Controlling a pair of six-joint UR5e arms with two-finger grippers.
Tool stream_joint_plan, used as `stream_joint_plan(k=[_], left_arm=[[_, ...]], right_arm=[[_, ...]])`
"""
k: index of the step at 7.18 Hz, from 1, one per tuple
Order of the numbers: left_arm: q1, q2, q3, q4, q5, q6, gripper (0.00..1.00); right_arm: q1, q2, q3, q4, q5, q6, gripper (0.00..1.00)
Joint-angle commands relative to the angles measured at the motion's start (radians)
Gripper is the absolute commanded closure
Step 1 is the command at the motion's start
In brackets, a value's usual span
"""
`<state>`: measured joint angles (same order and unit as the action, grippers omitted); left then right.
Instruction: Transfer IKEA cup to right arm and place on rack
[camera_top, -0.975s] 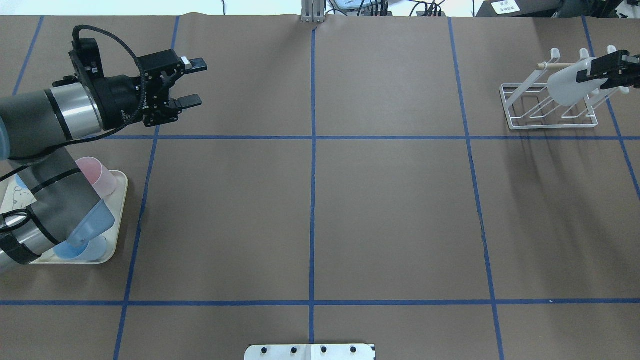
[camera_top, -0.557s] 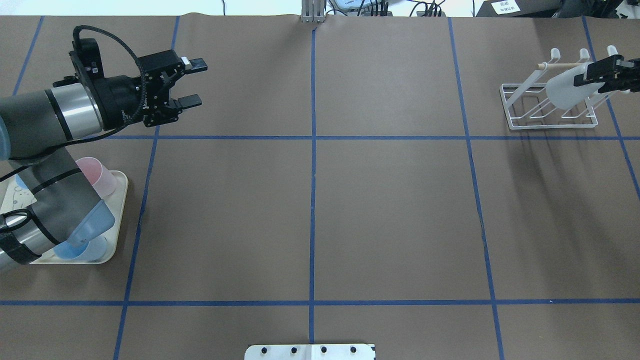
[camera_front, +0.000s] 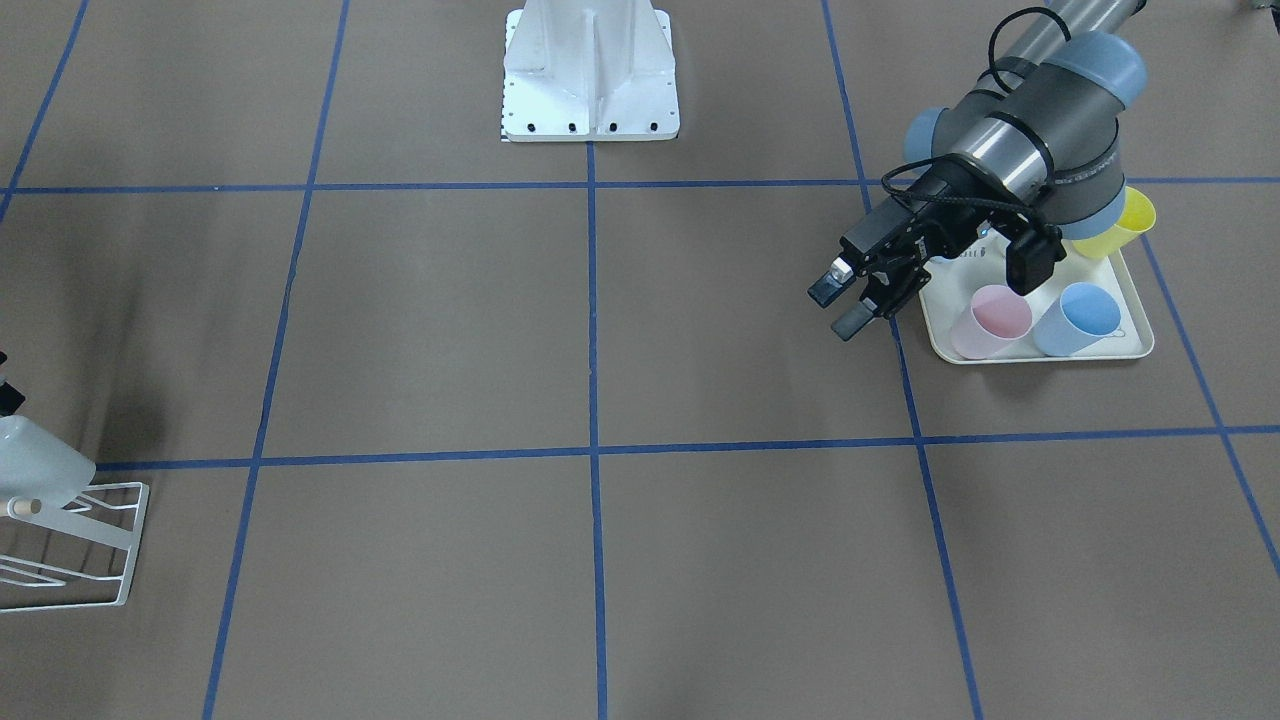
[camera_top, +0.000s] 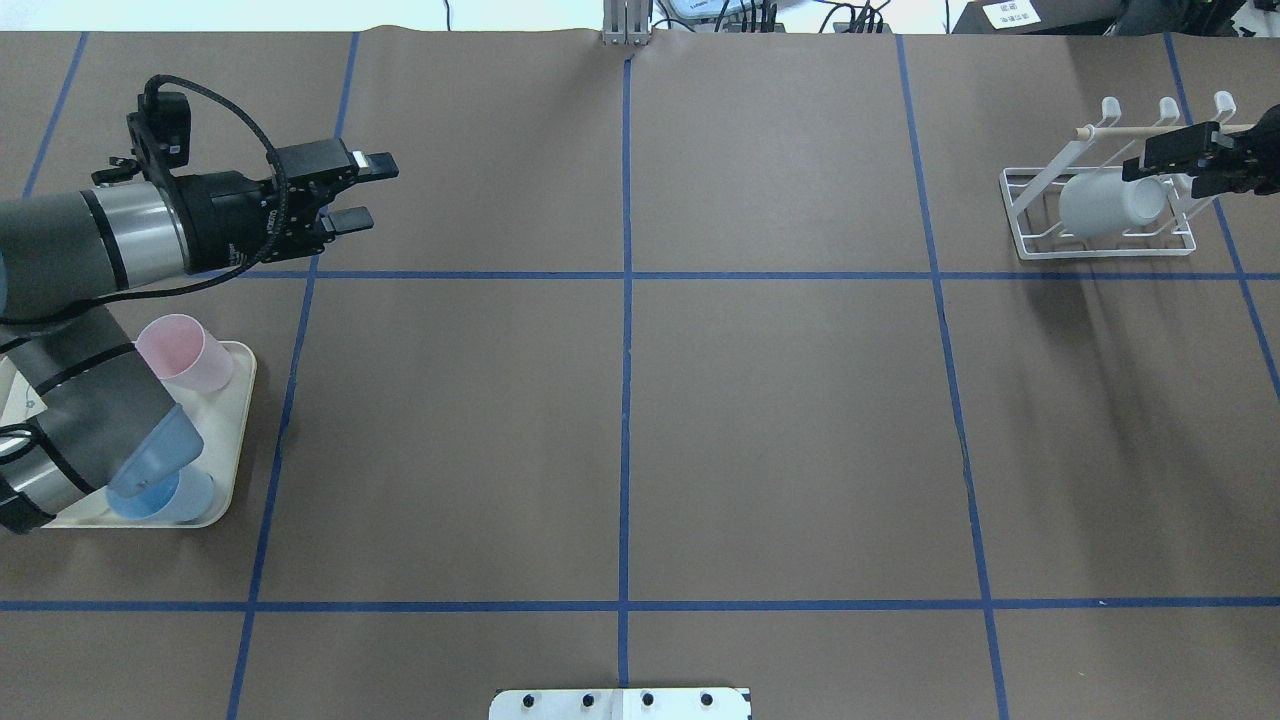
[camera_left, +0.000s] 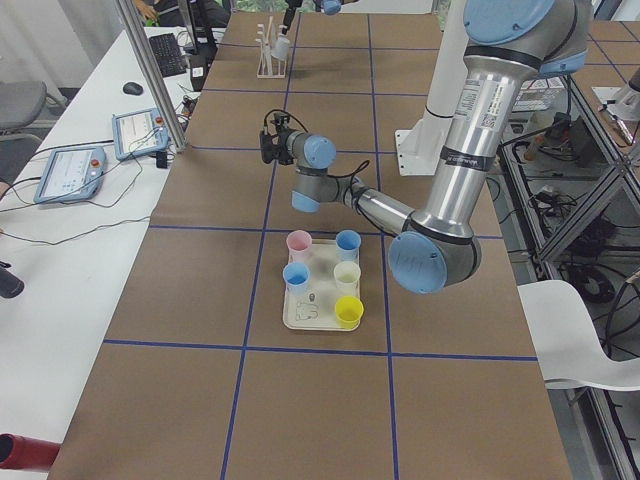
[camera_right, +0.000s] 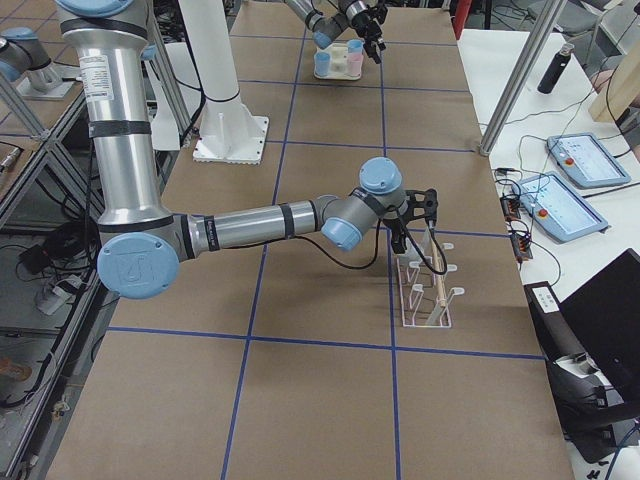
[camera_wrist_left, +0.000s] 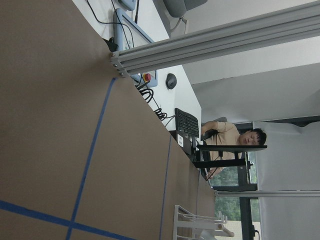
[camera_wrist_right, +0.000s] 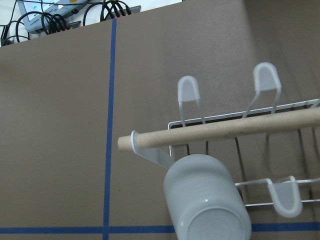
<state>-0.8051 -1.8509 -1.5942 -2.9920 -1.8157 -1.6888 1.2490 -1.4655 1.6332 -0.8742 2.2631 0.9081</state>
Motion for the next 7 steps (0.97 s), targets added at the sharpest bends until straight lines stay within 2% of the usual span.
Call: stream_joint_plan(k=[1,3,5,7], left_arm=[[-0.139,0.051,-0.001,0.163,-0.153,0.295,0.01],[-0.352,0.226,-0.003,0.183,-0.357,0.571,0.01],[-0.374,0.408,-0.001,0.237,-0.352,0.831,0.02],[-0.378,0.568,-0.03,0.239,-0.358,0.873,0.02]], right_arm=[[0.001,0.001,0.031,0.0,0.006,0.012,0.01],[0.0,-0.015,0.074,-0.011,0.025,0.041,0.01],[-0.003,-0.015,0.079,-0.008,0.03,0.048,0.01],[-0.005,-0.006,0.079,-0.008,0.032,0.048,0.01]])
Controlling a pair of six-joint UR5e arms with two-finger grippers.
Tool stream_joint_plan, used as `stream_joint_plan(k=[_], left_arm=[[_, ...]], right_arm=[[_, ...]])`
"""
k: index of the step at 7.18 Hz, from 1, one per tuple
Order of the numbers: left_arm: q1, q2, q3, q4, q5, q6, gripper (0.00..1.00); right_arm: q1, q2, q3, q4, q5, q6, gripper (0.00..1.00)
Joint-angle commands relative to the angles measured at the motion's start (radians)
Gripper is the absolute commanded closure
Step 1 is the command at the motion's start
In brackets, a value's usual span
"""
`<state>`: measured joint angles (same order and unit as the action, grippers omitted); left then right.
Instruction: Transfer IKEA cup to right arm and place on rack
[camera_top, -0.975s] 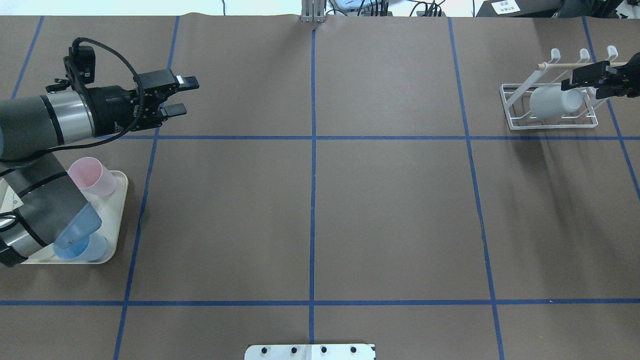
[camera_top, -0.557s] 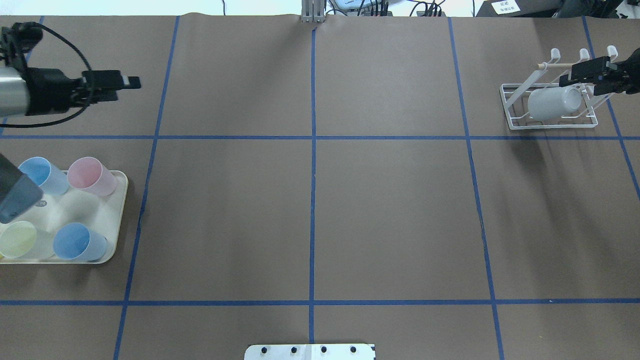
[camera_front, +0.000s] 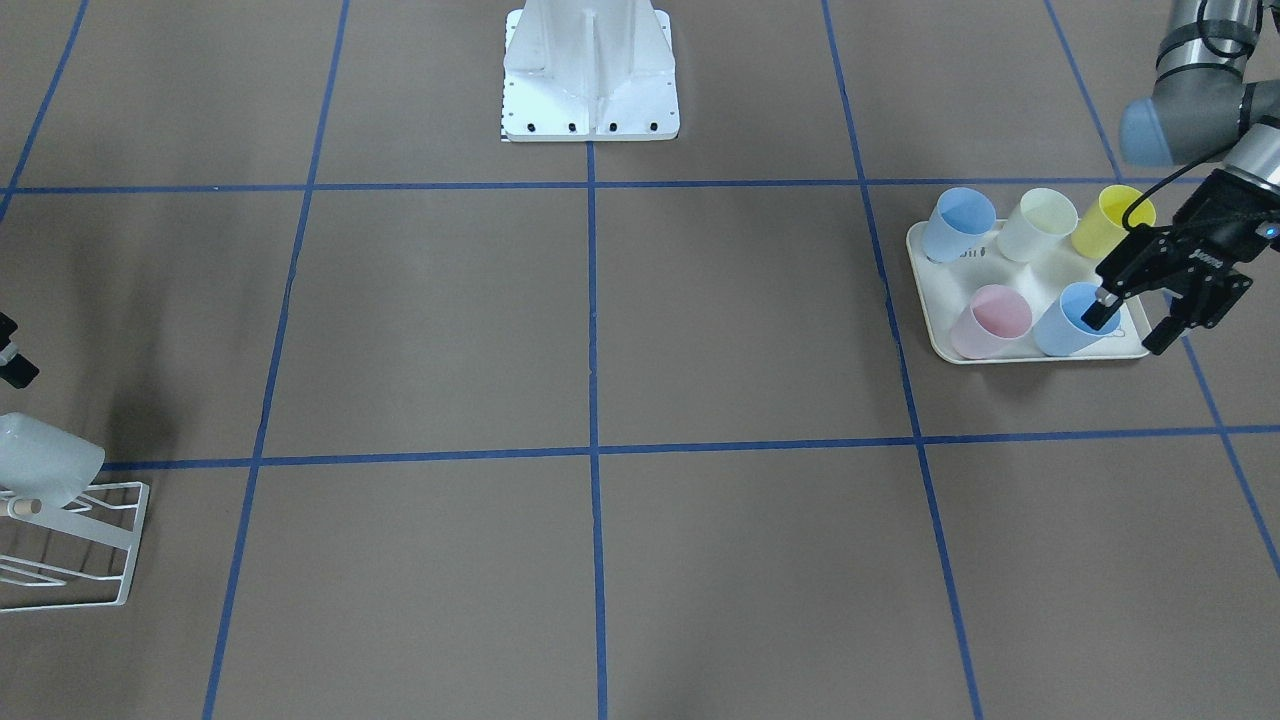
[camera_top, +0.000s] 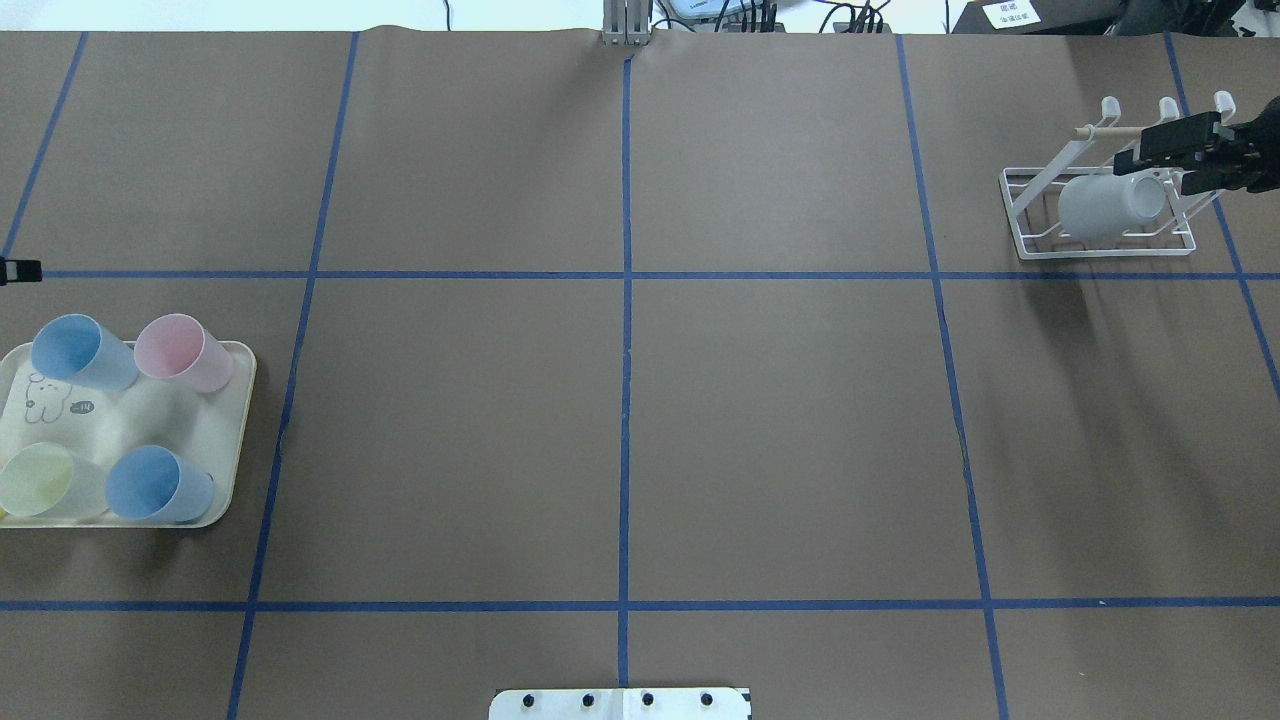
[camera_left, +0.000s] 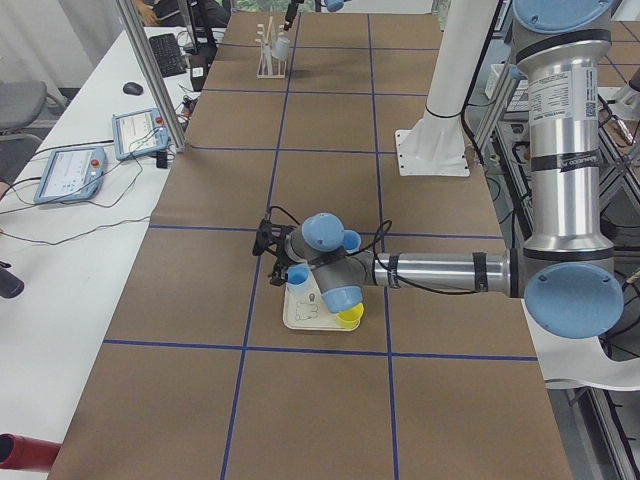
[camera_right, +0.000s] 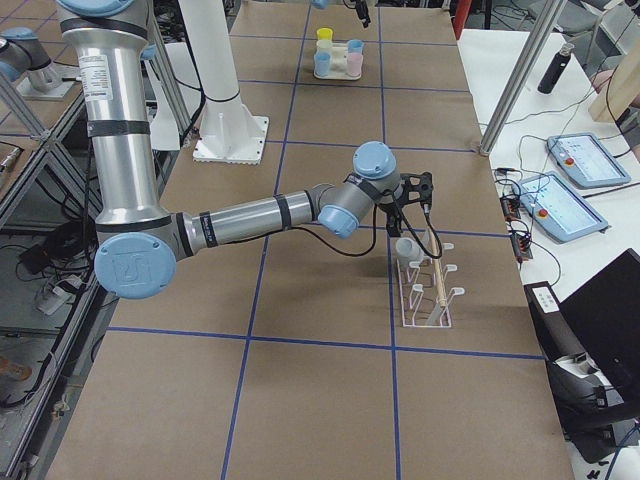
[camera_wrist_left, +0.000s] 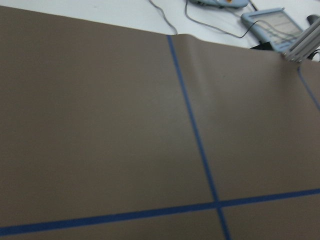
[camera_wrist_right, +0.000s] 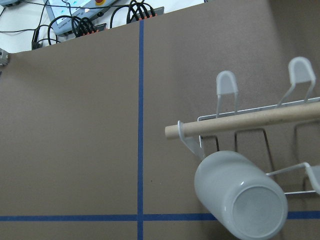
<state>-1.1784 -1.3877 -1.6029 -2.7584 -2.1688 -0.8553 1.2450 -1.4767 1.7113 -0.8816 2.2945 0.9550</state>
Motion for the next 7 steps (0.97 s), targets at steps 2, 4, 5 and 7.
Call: stream_joint_plan(k=[2,4,5,7], left_arm=[[0.008,0.304,-0.126,0.003,-0.008,0.047,0.02],[0.063,0.311,-0.076,0.005,-0.013,0.047,0.02],[0.084,0.288,-0.059,0.005,-0.014,0.045,0.02],[0.134,0.279,-0.028,0.005,-0.011,0.042,0.05]], right_arm=[[-0.007,0.003,0.01,0.0,0.005,0.001,0.01],[-0.012,0.003,0.008,0.0,0.002,0.001,0.01],[-0.013,0.001,0.01,0.0,0.002,0.001,0.01],[-0.015,0.003,0.007,0.0,0.002,0.001,0.01]])
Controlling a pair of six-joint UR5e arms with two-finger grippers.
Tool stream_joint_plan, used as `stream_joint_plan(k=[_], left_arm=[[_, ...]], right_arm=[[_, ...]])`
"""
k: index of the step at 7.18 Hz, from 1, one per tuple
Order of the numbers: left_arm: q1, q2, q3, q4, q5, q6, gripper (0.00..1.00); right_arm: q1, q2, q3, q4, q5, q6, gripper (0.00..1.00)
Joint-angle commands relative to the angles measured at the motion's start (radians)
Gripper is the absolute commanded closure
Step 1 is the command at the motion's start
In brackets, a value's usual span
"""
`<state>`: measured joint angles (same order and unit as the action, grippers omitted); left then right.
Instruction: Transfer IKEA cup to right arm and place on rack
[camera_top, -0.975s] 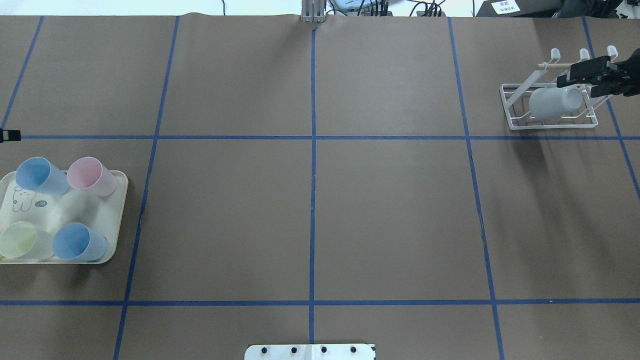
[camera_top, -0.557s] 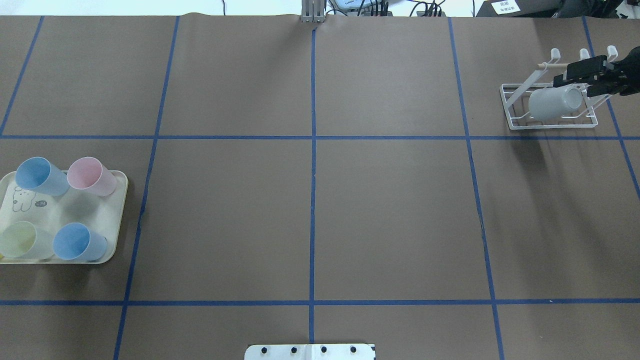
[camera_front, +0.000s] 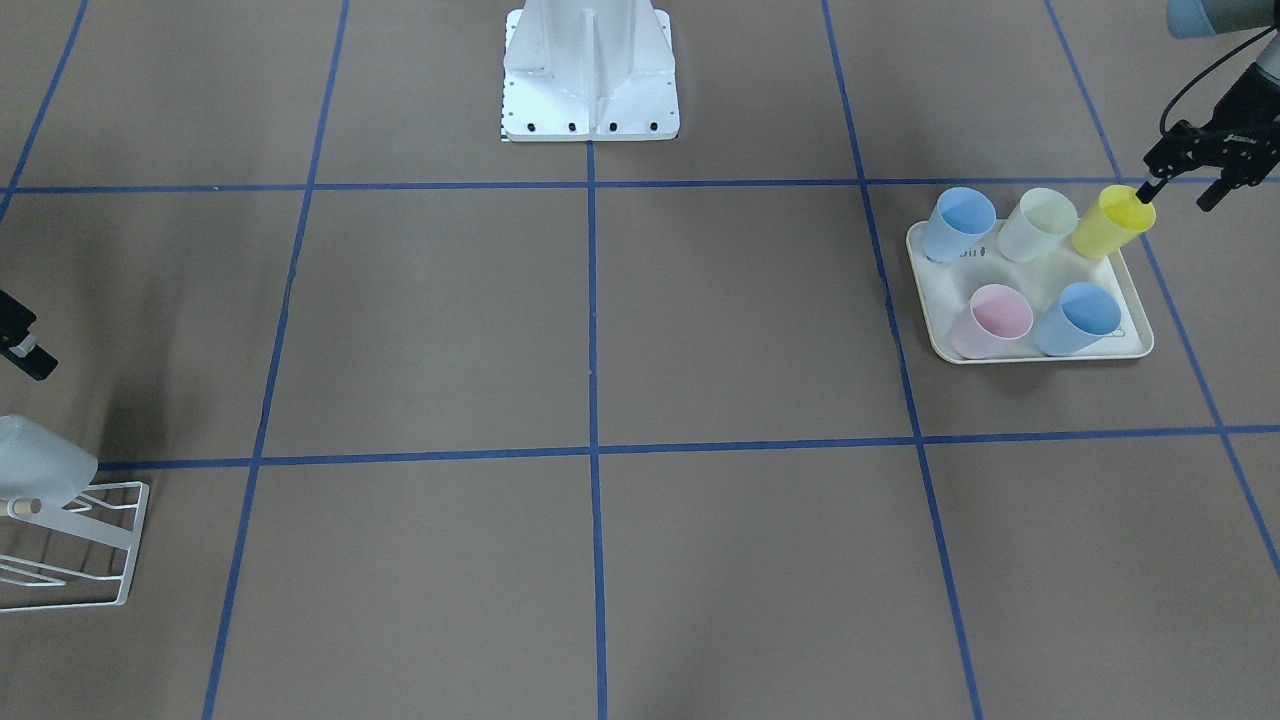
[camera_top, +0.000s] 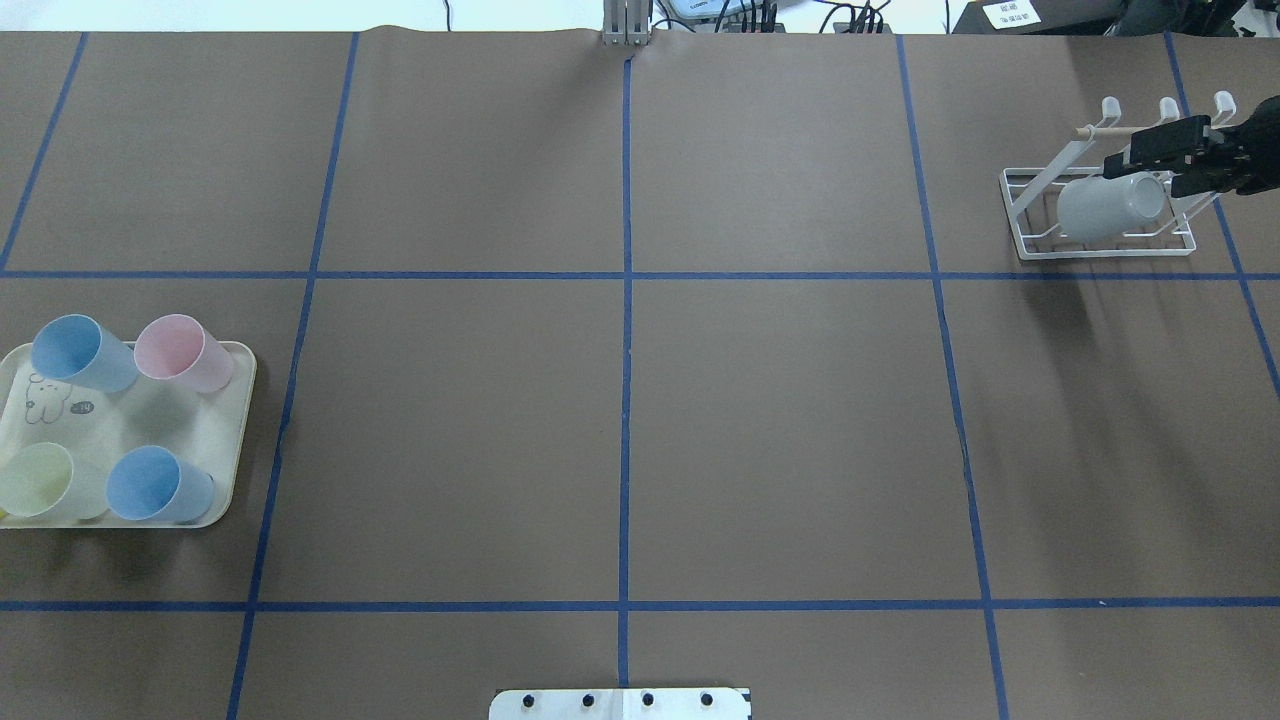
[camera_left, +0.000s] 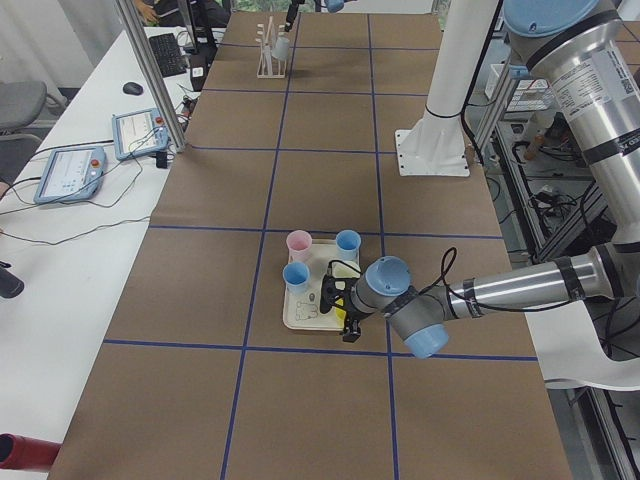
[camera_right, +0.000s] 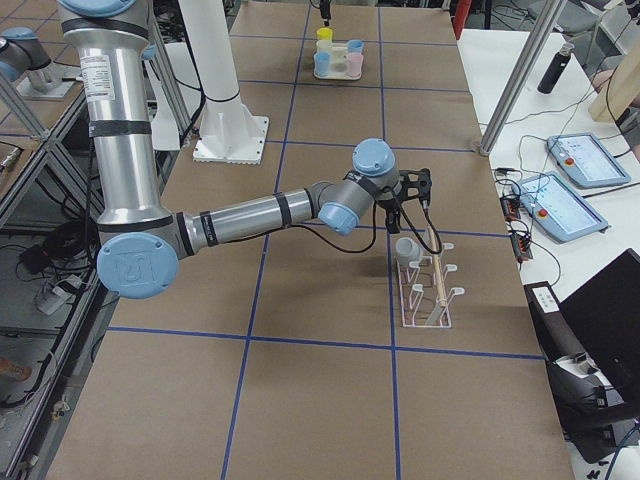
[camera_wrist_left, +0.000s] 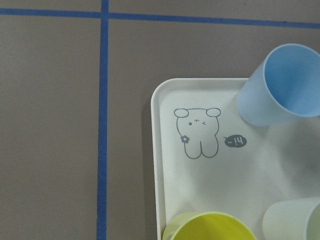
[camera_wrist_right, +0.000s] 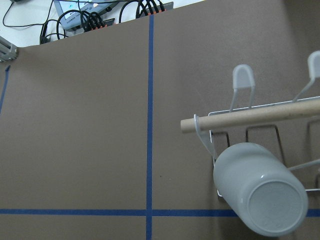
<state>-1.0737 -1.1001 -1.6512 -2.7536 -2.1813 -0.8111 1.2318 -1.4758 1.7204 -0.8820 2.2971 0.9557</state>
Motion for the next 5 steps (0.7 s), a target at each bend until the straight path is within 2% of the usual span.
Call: stream_joint_plan(k=[1,2,3,4,5], left_arm=[[0.031,-0.007,0.039,0.0,0.001,0.0,0.25],[0.038,-0.009,0.056,-0.001,-0.003,0.001,0.66],[0.061,-0.009,0.057,0.0,-0.006,0.0,1.0],[0.064,-0.021,0.059,0.002,-0.034,-0.017,1.0],[0.063,-0.029,0.06,0.021,-0.108,-0.034,1.0]], right_arm=[[-0.002,0.0,0.001,0.0,-0.001,0.0,0.01],[-0.002,-0.001,0.004,0.0,0.002,0.001,0.01],[-0.002,0.0,0.002,0.0,0.002,0.0,0.01],[-0.002,0.002,0.004,0.0,0.002,0.001,0.01],[-0.002,0.0,0.004,0.0,0.004,0.002,0.01]])
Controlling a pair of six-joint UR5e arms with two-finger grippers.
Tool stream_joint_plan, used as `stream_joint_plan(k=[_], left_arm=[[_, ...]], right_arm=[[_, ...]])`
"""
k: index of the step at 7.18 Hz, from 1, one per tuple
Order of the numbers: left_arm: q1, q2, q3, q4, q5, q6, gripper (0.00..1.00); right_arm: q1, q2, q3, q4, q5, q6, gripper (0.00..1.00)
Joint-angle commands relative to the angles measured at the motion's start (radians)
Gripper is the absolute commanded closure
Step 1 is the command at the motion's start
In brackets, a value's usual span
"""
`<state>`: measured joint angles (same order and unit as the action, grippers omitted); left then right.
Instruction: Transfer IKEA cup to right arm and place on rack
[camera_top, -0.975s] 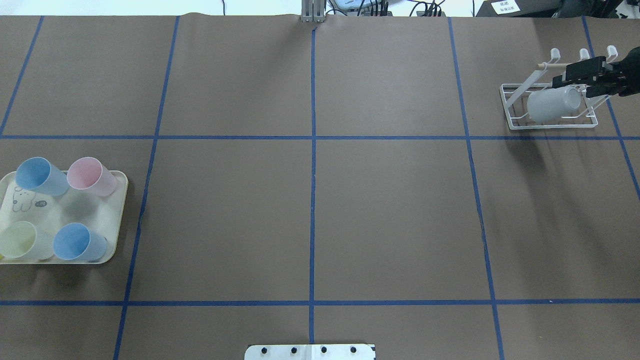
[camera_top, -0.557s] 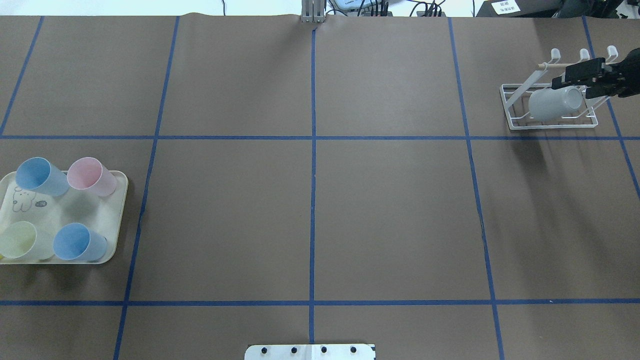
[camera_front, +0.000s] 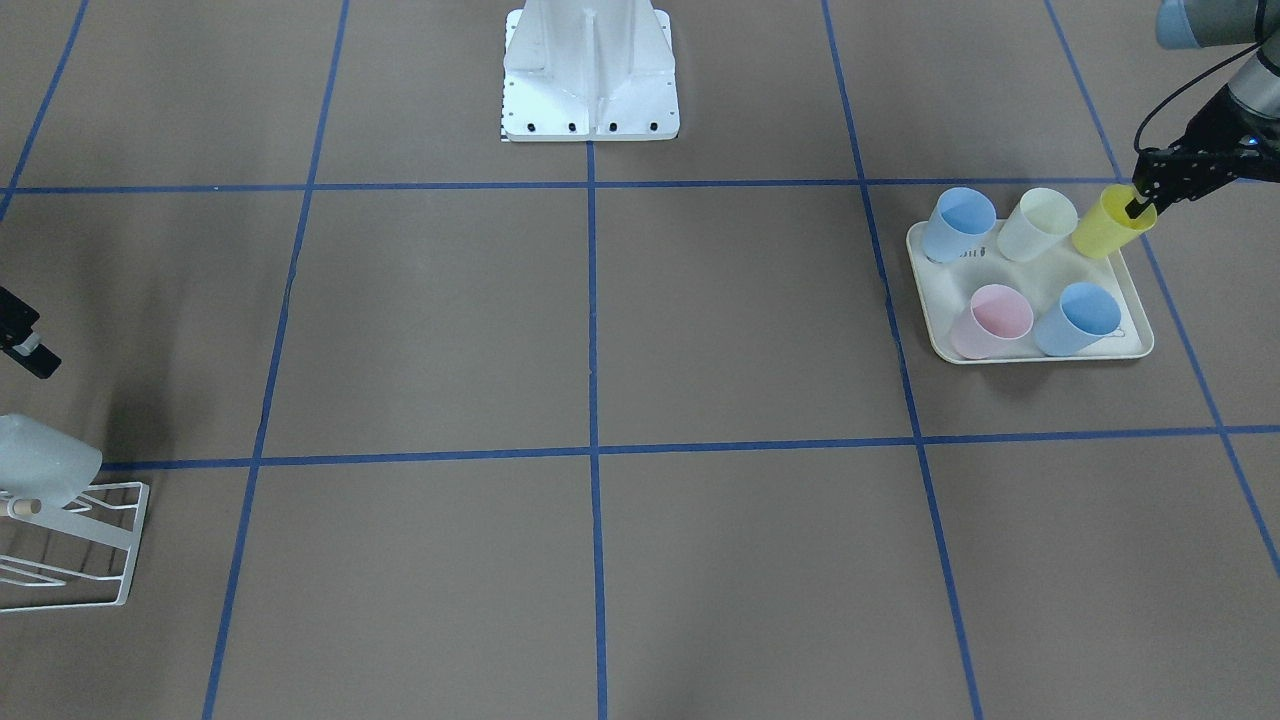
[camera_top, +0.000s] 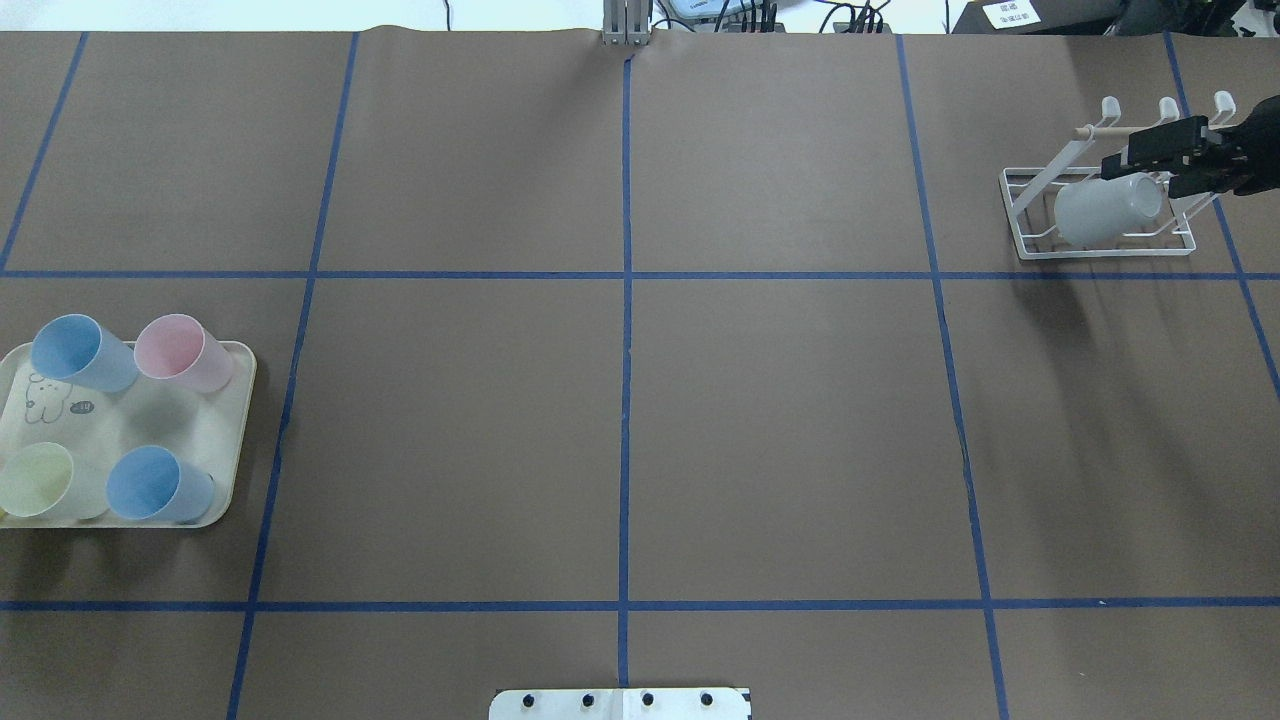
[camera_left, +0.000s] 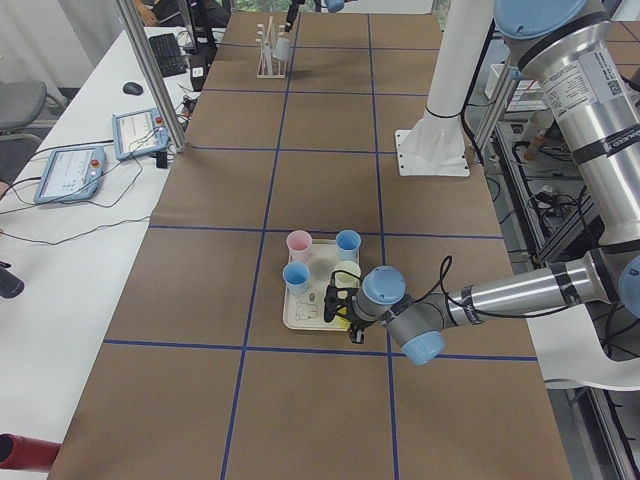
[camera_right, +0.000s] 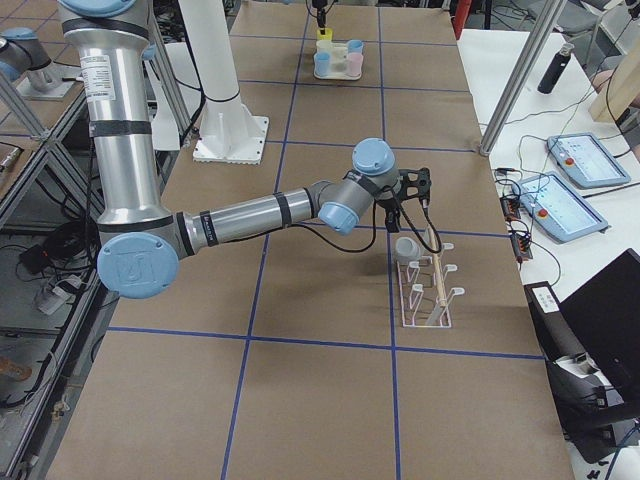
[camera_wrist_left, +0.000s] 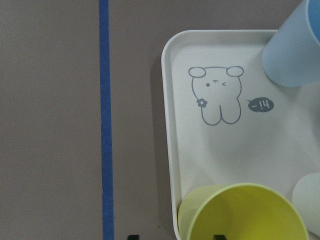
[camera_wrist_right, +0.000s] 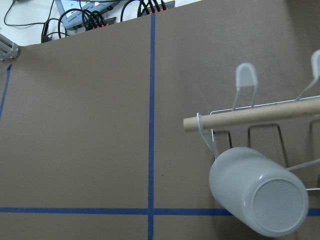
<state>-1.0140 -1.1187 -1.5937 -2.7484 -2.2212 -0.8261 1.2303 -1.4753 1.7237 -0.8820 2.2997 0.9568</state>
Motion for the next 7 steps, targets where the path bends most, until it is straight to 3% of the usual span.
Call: stream_joint_plan(k=[1,3,4,6,7], left_arm=[[-0.021,-0.021,-0.006,0.027,-0.14,-0.018,1.0],[-0.255,-0.018,-0.084,0.027,-0.218,-0.01,1.0],[-0.302,-0.019,-0.091,0.027,-0.222,-0.008,1.0],[-0.301,-0.083,-0.121,0.03,-0.222,-0.059,1.0],[-0.298,-0.157,-0.12,0.03,-0.247,-0.185,1.0]], right_arm=[[-0.002,0.003,0.001,0.0,-0.002,0.0,0.01],[-0.005,0.006,0.001,0.0,-0.002,0.003,0.01],[-0.011,0.007,0.001,0.002,-0.005,0.003,0.01],[-0.026,0.009,0.004,0.009,-0.008,0.06,0.01],[-0.04,0.01,0.014,0.014,-0.012,0.08,0.01]])
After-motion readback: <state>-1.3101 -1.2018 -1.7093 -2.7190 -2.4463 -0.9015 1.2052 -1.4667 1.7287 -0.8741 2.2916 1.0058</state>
